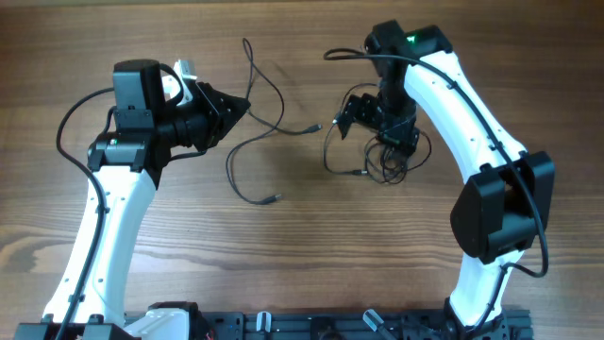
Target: Untangle cables
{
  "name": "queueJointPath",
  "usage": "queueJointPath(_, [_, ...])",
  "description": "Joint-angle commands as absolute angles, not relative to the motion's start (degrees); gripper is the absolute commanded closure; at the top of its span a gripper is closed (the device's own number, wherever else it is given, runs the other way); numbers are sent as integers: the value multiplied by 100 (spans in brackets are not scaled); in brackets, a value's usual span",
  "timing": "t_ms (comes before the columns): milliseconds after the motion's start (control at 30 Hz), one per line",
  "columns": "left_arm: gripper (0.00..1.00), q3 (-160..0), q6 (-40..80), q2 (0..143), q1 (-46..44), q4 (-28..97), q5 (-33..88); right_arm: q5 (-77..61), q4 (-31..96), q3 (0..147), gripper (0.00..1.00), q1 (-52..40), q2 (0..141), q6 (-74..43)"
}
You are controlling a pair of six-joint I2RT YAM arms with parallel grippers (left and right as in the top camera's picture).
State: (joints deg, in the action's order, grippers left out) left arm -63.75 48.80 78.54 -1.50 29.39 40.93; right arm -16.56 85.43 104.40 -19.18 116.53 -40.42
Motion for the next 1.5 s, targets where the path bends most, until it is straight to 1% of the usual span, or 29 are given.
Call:
queueJointPath(0, [85, -6407, 4888, 7856, -176, 2921, 4036, -3142, 8772, 10514, 0, -1927, 11533, -4569])
queueJointPath(100, [85, -6407, 4888, 7856, -176, 2923, 4036, -3889, 8816, 10501, 0, -1927, 11533, -5592])
queueJointPath(167, [84, -6407, 4888, 7856, -176, 2923, 4036, -4327, 8733, 10499, 0, -1927, 11533, -6713])
queueJointPath(233, [83, -6407, 4888, 7856, -176, 2926, 4038, -4742, 8510, 10499, 0, -1927, 11533, -7797])
queueJointPath(300, [82, -6407, 4888, 7856, -176, 2947, 4038, -5218, 8123, 10499, 0, -1927, 11533, -8444])
queueJointPath(433, [80, -6407, 4886, 7856, -176, 3013, 4036, -5415, 7251, 10499, 0, -1927, 11533, -9052])
queueJointPath(500, [77, -6407, 4886, 7856, -176, 3028, 4036, -5140, 6549, 10499, 0, -1927, 11533, -9118])
queueJointPath(533, [75, -6407, 4886, 7856, -176, 3028, 4032, -4554, 6018, 10499, 1, -1927, 11533, -8565])
queueJointPath(567, [73, -6407, 4884, 7856, -176, 3028, 3977, -3793, 5363, 10499, 0, -1973, 11533, -7378])
queueJointPath(600, [69, -6407, 4838, 7856, -174, 3030, 3854, -3400, 4910, 10499, 0, -2023, 11533, -6320])
queueJointPath(633, [66, -6407, 4827, 7854, -163, 3033, 3763, -3148, 4641, 10499, 0, -2073, 11533, -5502])
queueJointPath(667, [62, -6407, 4827, 7854, -121, 3030, 3627, -2751, 4416, 10499, 0, -2158, 11533, -4399])
queueJointPath(700, [58, -6407, 4831, 7854, -71, 3028, 3540, -2333, 4348, 10499, 0, -2244, 11537, -3763])
queueJointPath(733, [53, -6407, 4849, 7854, 1, 3026, 3468, -1979, 4340, 10497, 0, -2311, 11548, -3448])
queueJointPath(767, [46, -6407, 4847, 7856, 97, 3026, 3433, -1483, 4320, 10486, 0, -2427, 11577, -3055])
queueJointPath(800, [38, -6407, 4847, 7854, 228, 3028, 3413, -1151, 4228, 10442, 0, -2550, 11611, -2609])
queueJointPath(867, [26, -6407, 4847, 7854, 412, 3037, 3413, -1055, 4045, 10363, 0, -2711, 11690, -2018])
queueJointPath(1000, [13, -6407, 4842, 7854, 714, 3114, 3334, -1055, 3636, 10261, 0, -3030, 11957, -1557])
queueJointPath(1100, [9, -6407, 4842, 7854, 880, 3269, 3048, -1068, 3258, 10261, 0, -3245, 12261, -1341])
queueJointPath(1233, [2, -6407, 4842, 7854, 1013, 3555, 2593, -1022, 2958, 10261, 0, -3498, 12652, -585])
queueJointPath(1367, [0, -6407, 4842, 7854, 1013, 3726, 2206, -174, 2891, 10261, 0, -3688, 13021, -148])
queueJointPath(1467, [0, -6407, 4842, 7856, 1013, 3754, 2051, -86, 2930, 10261, 0, -3837, 13273, 497])
